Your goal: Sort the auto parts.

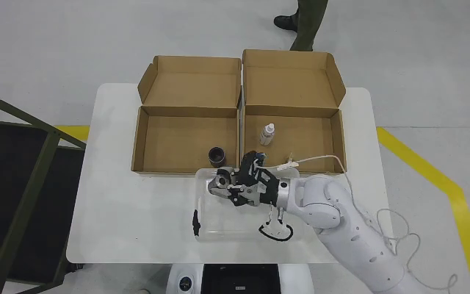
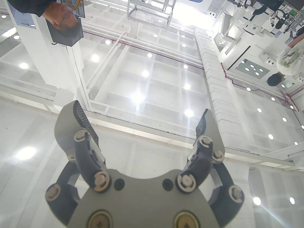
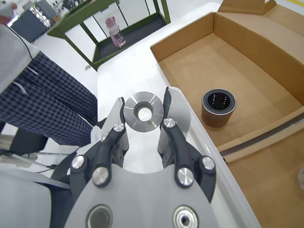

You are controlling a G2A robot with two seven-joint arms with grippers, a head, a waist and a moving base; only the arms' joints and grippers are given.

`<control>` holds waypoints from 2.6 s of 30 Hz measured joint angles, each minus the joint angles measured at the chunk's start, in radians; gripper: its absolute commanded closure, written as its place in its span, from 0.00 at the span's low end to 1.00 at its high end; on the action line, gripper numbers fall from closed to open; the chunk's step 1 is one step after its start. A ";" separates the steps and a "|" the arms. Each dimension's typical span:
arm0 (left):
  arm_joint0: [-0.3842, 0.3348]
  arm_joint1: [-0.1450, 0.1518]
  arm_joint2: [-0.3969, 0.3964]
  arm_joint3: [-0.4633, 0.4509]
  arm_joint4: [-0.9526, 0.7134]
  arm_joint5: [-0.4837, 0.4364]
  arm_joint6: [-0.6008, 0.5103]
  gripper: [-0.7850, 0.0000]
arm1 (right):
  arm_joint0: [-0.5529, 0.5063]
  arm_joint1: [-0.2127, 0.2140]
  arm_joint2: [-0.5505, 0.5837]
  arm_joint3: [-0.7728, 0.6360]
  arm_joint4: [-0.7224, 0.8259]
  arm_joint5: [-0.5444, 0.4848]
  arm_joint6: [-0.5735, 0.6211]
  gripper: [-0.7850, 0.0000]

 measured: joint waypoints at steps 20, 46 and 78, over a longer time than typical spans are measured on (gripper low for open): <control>0.000 0.000 0.000 0.000 0.000 0.000 0.000 0.00 | -0.018 0.010 0.150 -0.025 0.357 0.027 -0.039 1.00; 0.000 0.000 0.000 0.000 0.000 0.000 0.000 0.00 | 0.001 0.012 0.213 0.048 0.324 0.045 -0.097 1.00; 0.000 0.000 0.000 0.000 0.000 0.000 0.000 0.00 | 0.424 -0.127 -0.200 0.418 -0.160 0.236 -0.140 1.00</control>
